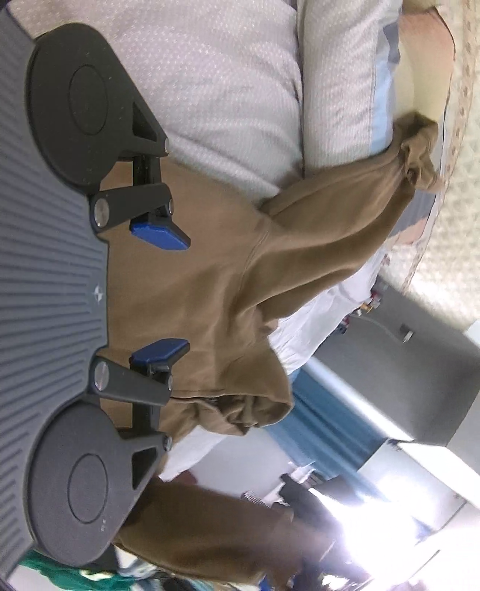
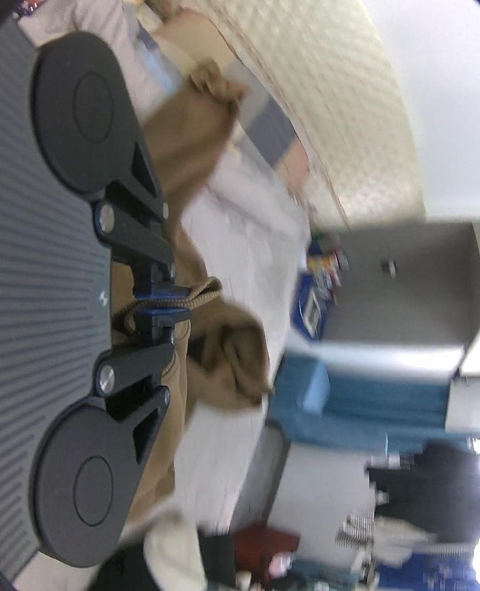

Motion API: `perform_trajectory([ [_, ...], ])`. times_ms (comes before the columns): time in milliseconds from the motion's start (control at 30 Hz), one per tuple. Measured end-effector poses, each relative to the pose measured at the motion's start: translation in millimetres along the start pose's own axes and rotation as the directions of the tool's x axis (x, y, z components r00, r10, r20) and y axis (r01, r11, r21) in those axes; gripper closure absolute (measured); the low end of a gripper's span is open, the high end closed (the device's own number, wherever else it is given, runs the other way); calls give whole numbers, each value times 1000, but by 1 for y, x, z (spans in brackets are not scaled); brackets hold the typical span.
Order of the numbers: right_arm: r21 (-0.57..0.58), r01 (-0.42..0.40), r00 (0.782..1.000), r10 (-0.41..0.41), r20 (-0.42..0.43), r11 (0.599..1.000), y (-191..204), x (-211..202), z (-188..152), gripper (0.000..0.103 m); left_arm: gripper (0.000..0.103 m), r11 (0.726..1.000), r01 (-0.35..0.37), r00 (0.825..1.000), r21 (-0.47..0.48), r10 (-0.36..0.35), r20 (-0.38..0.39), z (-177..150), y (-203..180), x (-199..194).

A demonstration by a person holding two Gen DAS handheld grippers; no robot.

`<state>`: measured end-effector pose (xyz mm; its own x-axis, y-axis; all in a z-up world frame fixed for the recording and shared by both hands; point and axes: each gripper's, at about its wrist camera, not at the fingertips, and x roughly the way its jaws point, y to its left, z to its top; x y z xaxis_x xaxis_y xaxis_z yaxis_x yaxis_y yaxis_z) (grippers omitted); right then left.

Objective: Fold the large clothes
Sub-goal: 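Carry the sleeve cuff across the sweatshirt body with the right gripper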

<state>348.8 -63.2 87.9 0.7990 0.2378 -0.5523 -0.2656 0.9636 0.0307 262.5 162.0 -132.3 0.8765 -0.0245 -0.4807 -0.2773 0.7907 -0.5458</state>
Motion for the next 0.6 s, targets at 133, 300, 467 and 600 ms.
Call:
perform_trajectory([
  [133,9,-135,990,135,-29,991,58,27,2,96,44,998,-32,999,-59,34,31,12,18,2],
  [300,51,-268,960,271,-74,962,117,77,-12,96,44,986,-67,995,-156,78,66,29,49,1],
  [467,120,-301,934,318,-163,946,141,151,-49,96,44,973,-120,985,-198,141,97,42,71,3],
  [600,184,-338,905,372,-208,923,142,199,-83,96,44,967,-132,983,-217,156,99,48,83,13],
])
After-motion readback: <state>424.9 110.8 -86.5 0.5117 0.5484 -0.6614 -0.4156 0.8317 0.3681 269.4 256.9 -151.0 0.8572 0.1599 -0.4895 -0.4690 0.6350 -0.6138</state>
